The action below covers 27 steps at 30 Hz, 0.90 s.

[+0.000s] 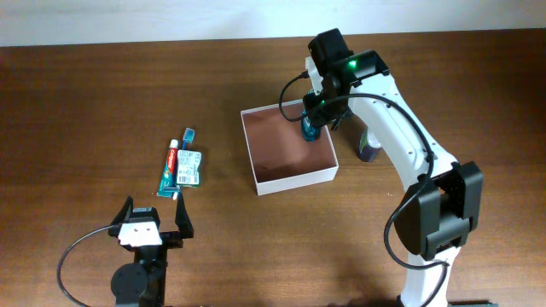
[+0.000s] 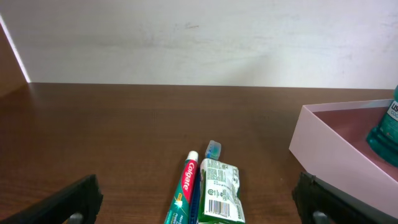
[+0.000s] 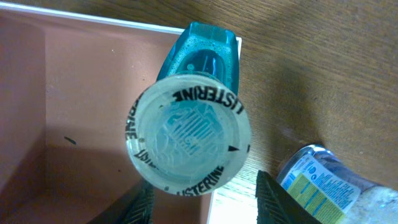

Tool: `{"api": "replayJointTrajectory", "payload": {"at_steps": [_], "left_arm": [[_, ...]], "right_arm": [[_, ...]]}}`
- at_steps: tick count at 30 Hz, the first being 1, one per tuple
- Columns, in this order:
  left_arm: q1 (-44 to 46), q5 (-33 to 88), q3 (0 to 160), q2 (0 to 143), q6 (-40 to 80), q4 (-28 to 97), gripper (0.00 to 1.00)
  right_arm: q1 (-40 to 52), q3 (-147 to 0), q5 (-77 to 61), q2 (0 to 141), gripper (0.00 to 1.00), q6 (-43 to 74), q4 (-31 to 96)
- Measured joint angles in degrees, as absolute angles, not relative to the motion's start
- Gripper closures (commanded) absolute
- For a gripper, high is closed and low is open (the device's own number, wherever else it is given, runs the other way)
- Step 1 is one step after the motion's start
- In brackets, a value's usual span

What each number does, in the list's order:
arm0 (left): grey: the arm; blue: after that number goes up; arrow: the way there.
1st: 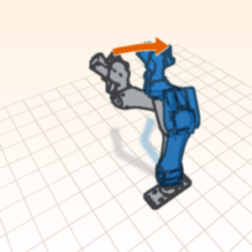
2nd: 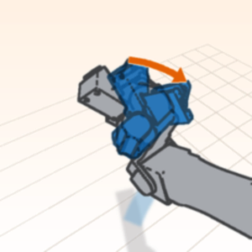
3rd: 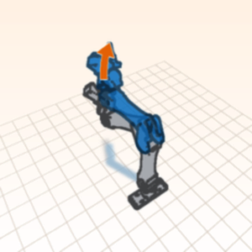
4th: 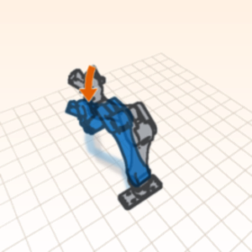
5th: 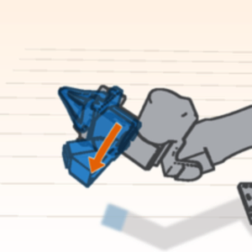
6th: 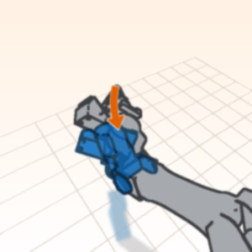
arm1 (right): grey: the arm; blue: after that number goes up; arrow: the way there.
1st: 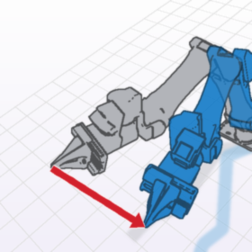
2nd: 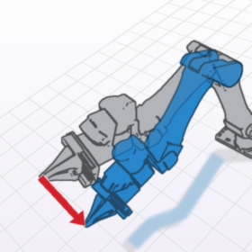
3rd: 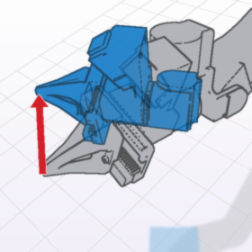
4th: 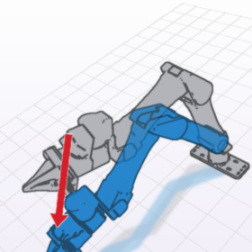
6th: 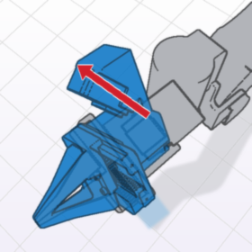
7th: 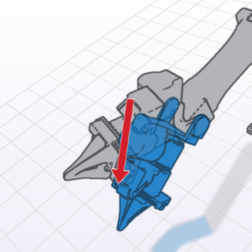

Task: Pack container
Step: 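Lower the Listerine bottle into the box's right corner, then open the right gripper and release the bottle inside the box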

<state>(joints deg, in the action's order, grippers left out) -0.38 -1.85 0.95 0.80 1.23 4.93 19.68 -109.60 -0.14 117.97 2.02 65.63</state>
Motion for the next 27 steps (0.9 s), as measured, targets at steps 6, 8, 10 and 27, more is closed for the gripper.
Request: {"api": "replayJointTrajectory", "payload": {"at_steps": [6, 8, 10, 27], "left_arm": [[-0.38, -1.85, 0.95, 0.80, 1.23, 4.93, 0.01], [-0.38, -1.85, 0.95, 0.80, 1.23, 4.93, 0.01], [-0.38, -1.85, 0.95, 0.80, 1.26, 4.93, 0.01], [-0.38, -1.85, 0.95, 0.80, 1.26, 4.93, 0.01]], "right_arm": [[19.68, -109.60, -0.56, 117.97, 0.96, 4.19, 67.31], [19.68, -109.60, -0.58, 117.97, 0.96, 4.62, 67.79], [19.68, -109.60, -0.56, 117.97, 0.96, 5.13, 68.55], [19.90, -109.60, -4.14, 117.97, 0.96, 6.02, 72.86]]}}
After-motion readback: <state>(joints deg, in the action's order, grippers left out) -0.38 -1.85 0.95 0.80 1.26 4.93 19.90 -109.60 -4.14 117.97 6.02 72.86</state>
